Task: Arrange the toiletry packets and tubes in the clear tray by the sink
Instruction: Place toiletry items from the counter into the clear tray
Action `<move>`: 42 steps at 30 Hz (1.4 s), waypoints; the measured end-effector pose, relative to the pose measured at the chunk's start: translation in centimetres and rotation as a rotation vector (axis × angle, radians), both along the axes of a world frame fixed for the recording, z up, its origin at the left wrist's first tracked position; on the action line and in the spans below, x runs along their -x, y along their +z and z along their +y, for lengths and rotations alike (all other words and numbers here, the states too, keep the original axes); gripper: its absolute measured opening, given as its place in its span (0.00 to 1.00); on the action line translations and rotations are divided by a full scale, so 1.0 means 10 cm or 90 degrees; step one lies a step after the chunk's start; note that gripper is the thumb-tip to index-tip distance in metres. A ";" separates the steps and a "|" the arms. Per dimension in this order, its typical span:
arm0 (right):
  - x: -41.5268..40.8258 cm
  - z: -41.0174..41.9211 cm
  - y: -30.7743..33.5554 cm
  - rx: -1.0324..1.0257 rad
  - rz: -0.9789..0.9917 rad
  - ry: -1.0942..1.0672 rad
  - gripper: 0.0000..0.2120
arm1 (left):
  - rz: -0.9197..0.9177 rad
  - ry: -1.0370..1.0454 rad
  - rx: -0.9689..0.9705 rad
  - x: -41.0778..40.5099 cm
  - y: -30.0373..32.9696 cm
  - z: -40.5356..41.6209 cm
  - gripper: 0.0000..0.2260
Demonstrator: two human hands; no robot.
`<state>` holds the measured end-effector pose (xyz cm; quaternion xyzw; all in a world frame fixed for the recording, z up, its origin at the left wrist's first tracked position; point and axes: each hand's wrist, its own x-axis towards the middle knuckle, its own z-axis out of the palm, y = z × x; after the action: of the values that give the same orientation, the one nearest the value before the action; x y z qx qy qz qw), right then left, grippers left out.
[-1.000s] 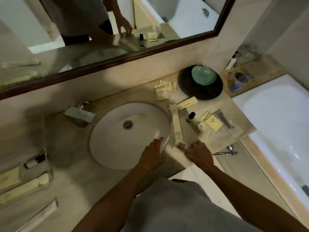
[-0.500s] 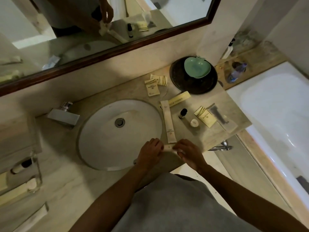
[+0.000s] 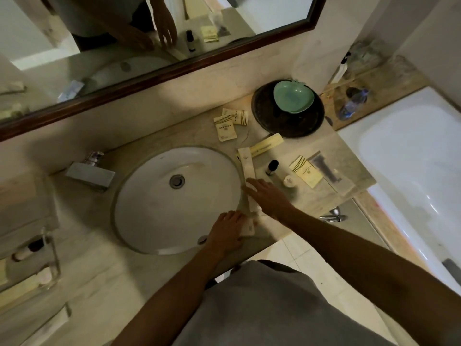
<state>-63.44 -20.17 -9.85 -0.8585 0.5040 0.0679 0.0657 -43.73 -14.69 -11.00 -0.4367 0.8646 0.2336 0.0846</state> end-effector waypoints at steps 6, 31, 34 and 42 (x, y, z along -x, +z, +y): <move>-0.14 -0.34 0.10 -0.062 0.134 0.105 0.22 | -0.063 0.029 -0.031 0.03 -0.02 0.07 0.31; -0.01 -0.54 0.59 0.098 0.181 0.045 0.15 | 0.016 0.132 0.011 -0.35 -0.04 0.41 0.24; -0.54 -0.28 0.57 0.108 0.057 0.055 0.17 | 0.021 0.178 0.031 -0.90 0.04 0.46 0.24; -2.50 0.37 0.42 0.052 -0.184 0.080 0.15 | 0.013 0.366 0.060 -2.94 0.40 0.94 0.27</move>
<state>-38.45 -16.46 -5.60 -0.8911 0.4370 -0.0729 0.0981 -14.38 -5.34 -7.01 -0.6647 0.7164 0.2117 -0.0143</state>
